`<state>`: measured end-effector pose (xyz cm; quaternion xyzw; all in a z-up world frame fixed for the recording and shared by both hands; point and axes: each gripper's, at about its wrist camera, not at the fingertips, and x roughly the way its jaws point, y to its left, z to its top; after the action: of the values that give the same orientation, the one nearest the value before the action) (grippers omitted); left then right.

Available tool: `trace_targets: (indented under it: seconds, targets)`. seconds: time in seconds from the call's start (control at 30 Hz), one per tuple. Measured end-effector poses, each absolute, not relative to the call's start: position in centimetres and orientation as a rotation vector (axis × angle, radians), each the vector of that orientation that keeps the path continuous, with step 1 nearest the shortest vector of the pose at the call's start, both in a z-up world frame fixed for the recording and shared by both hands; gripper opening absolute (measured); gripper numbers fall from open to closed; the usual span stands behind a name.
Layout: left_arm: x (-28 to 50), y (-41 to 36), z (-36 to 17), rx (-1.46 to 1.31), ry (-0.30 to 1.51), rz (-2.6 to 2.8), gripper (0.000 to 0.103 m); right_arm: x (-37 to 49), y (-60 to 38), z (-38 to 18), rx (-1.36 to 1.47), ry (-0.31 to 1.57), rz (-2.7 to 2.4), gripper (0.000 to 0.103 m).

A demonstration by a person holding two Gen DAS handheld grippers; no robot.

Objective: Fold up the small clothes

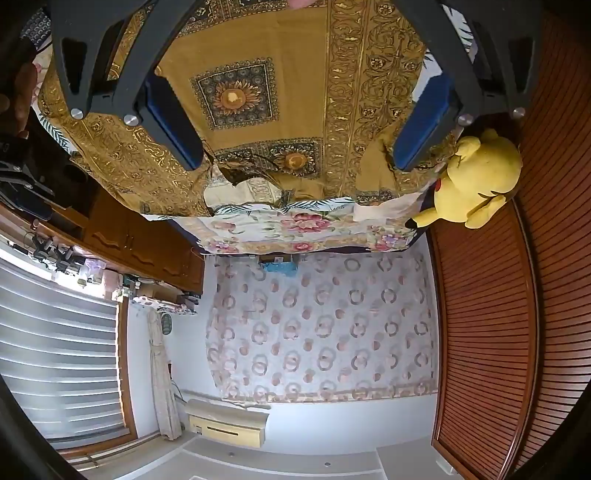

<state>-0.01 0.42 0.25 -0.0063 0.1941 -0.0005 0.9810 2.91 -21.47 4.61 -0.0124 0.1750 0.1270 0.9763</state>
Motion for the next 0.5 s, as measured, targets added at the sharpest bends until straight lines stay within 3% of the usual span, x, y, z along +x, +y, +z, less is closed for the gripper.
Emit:
trace_targets:
  seconds: [0.5]
  targets:
    - [-0.12,0.87,0.38,-0.013,0.389,0.000,0.103,2.95,-21.52,4.76,-0.020,0.354,0.257,0.103]
